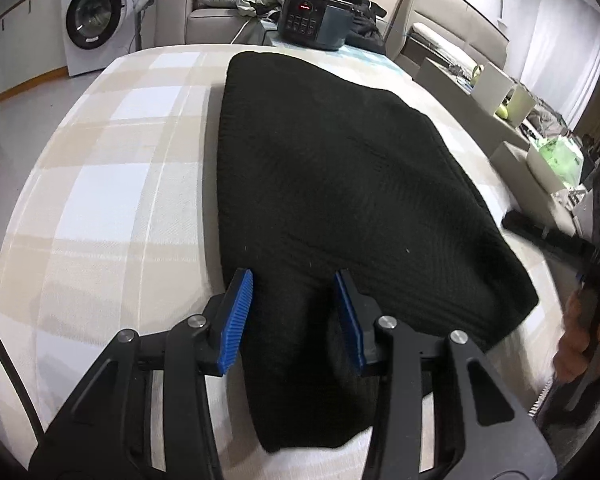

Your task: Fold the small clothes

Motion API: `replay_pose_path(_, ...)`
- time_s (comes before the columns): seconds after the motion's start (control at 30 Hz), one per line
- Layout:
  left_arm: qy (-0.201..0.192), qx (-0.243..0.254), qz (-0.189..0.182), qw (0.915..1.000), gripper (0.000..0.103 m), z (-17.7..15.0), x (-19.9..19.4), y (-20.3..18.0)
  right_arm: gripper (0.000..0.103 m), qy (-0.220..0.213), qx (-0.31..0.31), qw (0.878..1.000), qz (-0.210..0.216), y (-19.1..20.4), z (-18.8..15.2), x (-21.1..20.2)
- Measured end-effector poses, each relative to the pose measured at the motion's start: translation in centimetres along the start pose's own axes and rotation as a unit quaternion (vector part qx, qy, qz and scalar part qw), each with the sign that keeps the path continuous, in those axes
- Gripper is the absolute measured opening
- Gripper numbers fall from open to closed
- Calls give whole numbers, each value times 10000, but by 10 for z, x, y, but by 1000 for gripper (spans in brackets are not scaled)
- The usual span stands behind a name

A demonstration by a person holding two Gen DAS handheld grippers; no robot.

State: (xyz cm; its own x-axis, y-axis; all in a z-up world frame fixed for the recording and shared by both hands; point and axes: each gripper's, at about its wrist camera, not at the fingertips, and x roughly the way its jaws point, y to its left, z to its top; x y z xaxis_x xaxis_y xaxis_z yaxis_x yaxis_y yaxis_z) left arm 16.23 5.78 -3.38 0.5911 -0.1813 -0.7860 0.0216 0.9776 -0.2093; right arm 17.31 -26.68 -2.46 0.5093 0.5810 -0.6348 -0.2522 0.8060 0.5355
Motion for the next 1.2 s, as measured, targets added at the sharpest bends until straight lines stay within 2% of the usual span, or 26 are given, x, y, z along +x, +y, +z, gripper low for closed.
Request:
replay_pose_path(0.1,46,55,48,10000,38,2,8,0,40,-16,-63,10000,39,4,20,11)
replay_pose_path(0.17,39,105,74,9999,38,2,11,-1,39,228,128,9996,-53,-3,30,31)
replay_pose_path(0.23,25,131,95,9999,38,2,12,-1,31,451,255,9986,-97,-11,38,52)
replay_pose_path(0.3,21,141,92,9999,38,2,13,0,14,552,250,9981,-126,-13,43,63)
replay_pose_path(0.37,22,126,74,9999,38,2,13,1,8,516,145,9985,-81,-9,49,66)
replay_pose_path(0.47,29,94,28,9999,38,3,14,2,6,198,52,9998,34,-1,57,54)
replay_pose_path(0.57,25,107,-7,9999,38,4,15,4,6,11,-146,9998,-150,6,63,46)
replay_pose_path(0.67,25,129,-22,9999,38,4,17,5,6,274,-439,9965,-663,7,60,63)
replay_pose_path(0.73,45,109,-13,9999,38,5,16,5,6,591,-394,9945,-772,4,57,77)
replay_pose_path(0.87,75,-57,-32,10000,38,5,12,10,14,466,-83,9982,-368,-5,54,54)
replay_pose_path(0.93,47,-78,49,9999,38,5,9,10,18,343,-91,9989,-322,-6,48,38)
replay_pose_path(0.97,23,-46,163,9999,40,4,7,9,25,271,-177,9989,-341,-4,43,29)
replay_pose_path(1.0,4,-17,231,9997,41,4,6,7,38,234,-271,9986,-380,-2,38,22)
replay_pose_path(1.07,-96,51,340,9994,52,1,1,3,56,84,-523,9971,-553,4,25,9)
replay_pose_path(1.1,-163,74,355,9992,55,0,-3,1,62,42,-649,9959,-632,7,19,4)
replay_pose_path(1.13,-209,90,339,9992,61,-1,-6,-1,65,7,-813,9942,-699,11,13,-1)
replay_pose_path(1.2,-327,115,280,9990,71,-4,-13,-5,75,-84,-959,9932,-648,12,-5,-13)
